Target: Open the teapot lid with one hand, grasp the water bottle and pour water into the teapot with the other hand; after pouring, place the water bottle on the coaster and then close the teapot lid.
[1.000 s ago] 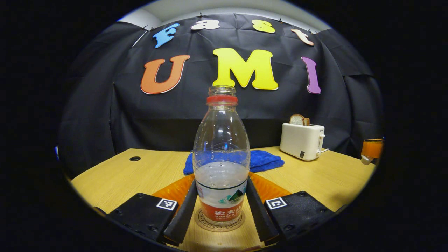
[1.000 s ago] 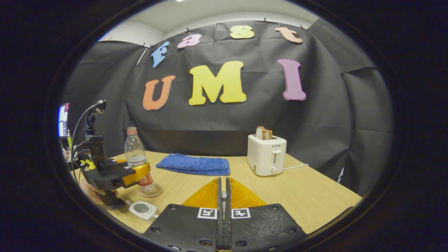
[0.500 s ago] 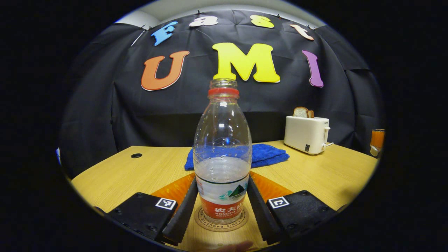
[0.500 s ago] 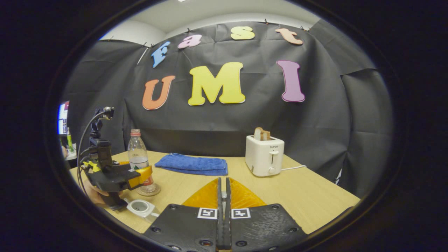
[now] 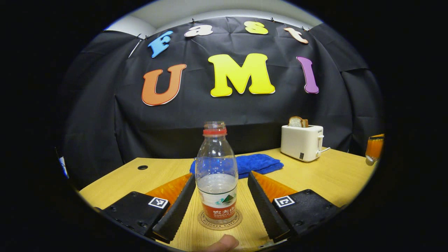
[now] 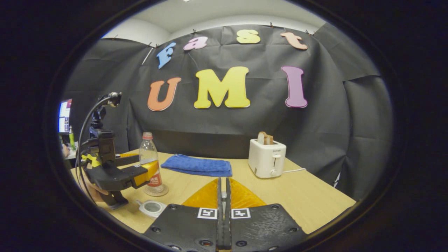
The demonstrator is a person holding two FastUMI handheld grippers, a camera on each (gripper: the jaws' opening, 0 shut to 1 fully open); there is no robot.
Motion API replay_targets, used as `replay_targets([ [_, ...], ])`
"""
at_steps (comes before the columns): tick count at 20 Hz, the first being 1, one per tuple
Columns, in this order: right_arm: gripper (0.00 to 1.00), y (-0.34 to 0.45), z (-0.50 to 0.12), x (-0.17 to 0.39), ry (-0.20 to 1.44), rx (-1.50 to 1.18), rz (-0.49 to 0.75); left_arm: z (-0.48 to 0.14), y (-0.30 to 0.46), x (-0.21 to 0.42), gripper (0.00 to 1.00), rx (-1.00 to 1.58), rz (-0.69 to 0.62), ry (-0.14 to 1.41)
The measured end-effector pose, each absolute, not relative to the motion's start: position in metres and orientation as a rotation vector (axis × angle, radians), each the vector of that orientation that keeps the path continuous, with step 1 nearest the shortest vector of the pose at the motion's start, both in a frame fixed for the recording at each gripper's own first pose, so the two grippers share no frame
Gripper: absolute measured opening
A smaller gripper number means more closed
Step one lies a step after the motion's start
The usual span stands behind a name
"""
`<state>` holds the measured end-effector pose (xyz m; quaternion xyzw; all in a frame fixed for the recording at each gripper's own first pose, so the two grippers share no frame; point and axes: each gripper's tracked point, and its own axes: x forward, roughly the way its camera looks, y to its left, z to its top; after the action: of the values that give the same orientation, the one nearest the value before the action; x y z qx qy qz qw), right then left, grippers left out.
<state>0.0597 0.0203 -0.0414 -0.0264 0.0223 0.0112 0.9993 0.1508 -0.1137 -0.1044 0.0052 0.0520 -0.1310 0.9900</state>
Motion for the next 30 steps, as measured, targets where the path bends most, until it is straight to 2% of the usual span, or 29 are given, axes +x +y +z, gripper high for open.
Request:
replay_targets([
  [7,0.0,0.053,-0.055,0.049,0.069,-0.038,0.081,-0.082,-0.066,0.106,0.94,0.019,-0.157,0.095],
  [14,0.0,0.098,-0.085,0.061,0.131,0.041,0.213,-0.063,-0.021,0.055,0.94,0.033,-0.105,0.078],
  [19,0.0,0.124,-0.098,0.071,0.169,0.125,0.275,-0.056,-0.008,0.035,0.94,0.038,-0.116,0.091],
  [24,0.0,0.147,-0.116,0.079,0.201,0.096,0.279,-0.063,-0.01,0.027,0.94,0.0,-0.177,0.15],
  [30,0.0,0.167,-0.133,0.087,0.222,0.002,0.277,-0.071,0.015,0.033,0.94,-0.025,-0.151,0.191],
])
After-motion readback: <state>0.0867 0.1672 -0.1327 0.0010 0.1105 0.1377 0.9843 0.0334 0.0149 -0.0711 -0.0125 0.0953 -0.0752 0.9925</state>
